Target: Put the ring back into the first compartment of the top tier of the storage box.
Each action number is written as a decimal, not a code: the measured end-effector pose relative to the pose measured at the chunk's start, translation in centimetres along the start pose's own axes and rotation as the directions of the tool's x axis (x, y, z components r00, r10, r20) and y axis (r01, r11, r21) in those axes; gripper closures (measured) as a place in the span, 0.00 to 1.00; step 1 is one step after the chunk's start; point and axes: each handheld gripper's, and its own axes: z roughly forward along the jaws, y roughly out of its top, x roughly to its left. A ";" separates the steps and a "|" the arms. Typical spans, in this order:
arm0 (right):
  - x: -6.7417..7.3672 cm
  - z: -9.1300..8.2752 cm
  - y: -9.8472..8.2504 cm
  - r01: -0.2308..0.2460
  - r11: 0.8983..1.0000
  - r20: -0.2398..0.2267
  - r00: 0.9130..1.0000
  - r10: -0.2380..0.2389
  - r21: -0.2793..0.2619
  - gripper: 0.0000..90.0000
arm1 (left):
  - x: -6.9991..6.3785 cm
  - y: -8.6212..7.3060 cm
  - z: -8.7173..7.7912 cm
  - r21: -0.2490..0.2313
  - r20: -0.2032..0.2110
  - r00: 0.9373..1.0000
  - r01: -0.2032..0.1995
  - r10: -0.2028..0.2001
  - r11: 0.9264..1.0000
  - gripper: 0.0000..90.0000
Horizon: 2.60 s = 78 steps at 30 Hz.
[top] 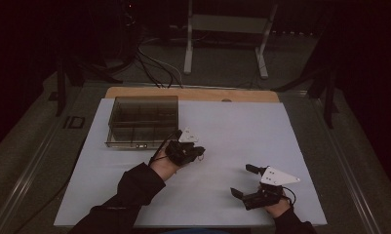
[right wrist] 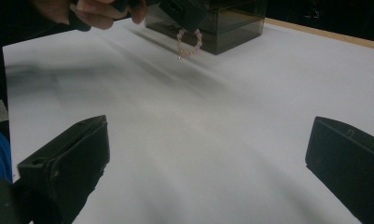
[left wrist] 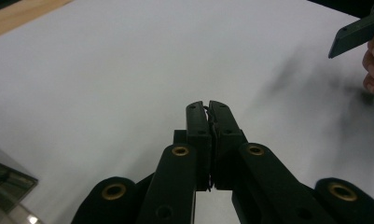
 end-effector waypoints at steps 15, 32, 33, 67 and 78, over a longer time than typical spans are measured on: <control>0.0 0.0 0.0 -0.002 1.000 0.002 1.000 0.002 0.000 0.00 | 0.9 0.5 -2.1 -0.024 -0.013 1.000 0.012 -0.012 1.000 1.00; 0.0 0.0 0.0 0.001 1.000 0.004 1.000 -0.001 0.001 0.00 | 2.2 0.5 -4.3 -0.026 -0.049 0.999 0.021 -0.023 0.999 1.00; 0.0 0.0 0.0 0.000 1.000 0.004 1.000 0.000 0.001 0.00 | 2.3 0.5 -4.4 -0.028 -0.053 0.998 0.023 -0.024 0.999 1.00; 0.1 0.1 0.0 0.006 1.000 0.010 1.000 -0.006 0.002 0.00 | 5.8 -1.1 -8.9 -0.038 -0.148 0.986 0.069 -0.074 0.997 1.00; 0.1 0.1 0.0 0.005 1.000 0.010 1.000 -0.005 0.003 0.00 | 7.1 -1.9 -10.9 -0.051 -0.182 0.978 0.093 -0.101 0.994 1.00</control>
